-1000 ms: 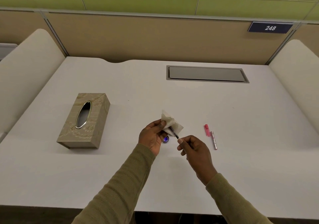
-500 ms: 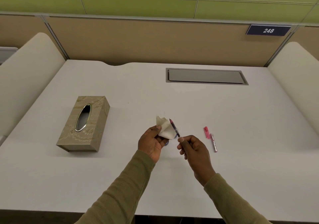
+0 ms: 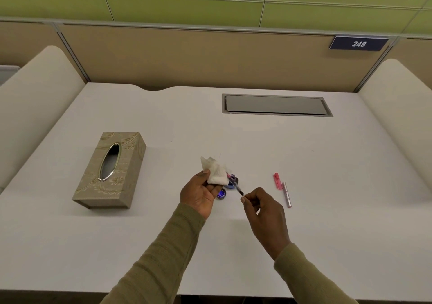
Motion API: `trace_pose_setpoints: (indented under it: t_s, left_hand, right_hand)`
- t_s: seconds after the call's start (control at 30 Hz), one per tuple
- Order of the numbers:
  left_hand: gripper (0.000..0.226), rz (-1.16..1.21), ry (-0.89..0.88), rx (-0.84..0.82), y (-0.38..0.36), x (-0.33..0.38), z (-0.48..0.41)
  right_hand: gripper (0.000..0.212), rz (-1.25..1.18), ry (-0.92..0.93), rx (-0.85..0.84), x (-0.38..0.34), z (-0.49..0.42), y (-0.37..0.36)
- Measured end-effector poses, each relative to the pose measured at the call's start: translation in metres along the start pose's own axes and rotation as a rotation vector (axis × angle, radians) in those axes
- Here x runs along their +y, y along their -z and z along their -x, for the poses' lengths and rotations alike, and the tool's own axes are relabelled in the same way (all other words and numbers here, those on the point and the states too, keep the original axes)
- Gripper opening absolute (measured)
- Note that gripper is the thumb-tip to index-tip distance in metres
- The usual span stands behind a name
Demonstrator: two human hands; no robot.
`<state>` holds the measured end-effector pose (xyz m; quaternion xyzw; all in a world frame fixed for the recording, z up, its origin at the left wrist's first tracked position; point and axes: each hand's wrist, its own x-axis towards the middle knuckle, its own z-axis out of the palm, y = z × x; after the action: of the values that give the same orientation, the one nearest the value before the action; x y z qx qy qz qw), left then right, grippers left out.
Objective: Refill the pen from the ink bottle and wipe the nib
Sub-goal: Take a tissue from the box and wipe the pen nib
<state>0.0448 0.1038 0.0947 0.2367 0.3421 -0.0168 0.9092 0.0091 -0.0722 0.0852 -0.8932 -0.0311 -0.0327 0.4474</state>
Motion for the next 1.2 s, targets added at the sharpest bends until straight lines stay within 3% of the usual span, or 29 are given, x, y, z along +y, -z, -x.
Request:
trace_pose_setpoints:
  t_s: [0.23,0.37,0.6,0.73,0.87,1.0,1.2]
  left_hand:
    - [0.016,-0.028,-0.056,-0.037,0.002,0.008,0.0]
    - [0.028,-0.116,-0.108,-0.05,0.005,0.008,-0.002]
    - [0.027,-0.319,-0.184,-0.018,0.005,-0.003,-0.006]
    - [0.039,-0.451,-0.159,0.033,0.002,-0.011,-0.002]
    - [0.027,-0.452,-0.074,-0.058,-0.006,-0.011,0.007]
    - [0.039,-0.61,-0.063,-0.075,-0.013,-0.011,0.009]
    - [0.013,-0.808,-0.155,-0.141,-0.018,-0.018,0.007]
  right_hand:
    - [0.011,-0.239,-0.167,-0.054,-0.002,0.003,0.008]
    - [0.011,-0.451,-0.333,-0.108,-0.009,-0.002,0.01]
    - [0.018,-0.776,-0.486,-0.241,-0.013,-0.01,0.011]
    - [0.021,-0.862,-0.511,-0.308,-0.011,-0.013,0.009]
    - [0.024,-0.906,-0.536,-0.344,-0.01,-0.015,0.009]
    - [0.027,-0.898,-0.551,-0.36,-0.008,-0.017,0.01]
    - [0.029,-0.942,-0.57,-0.41,-0.007,-0.017,0.013]
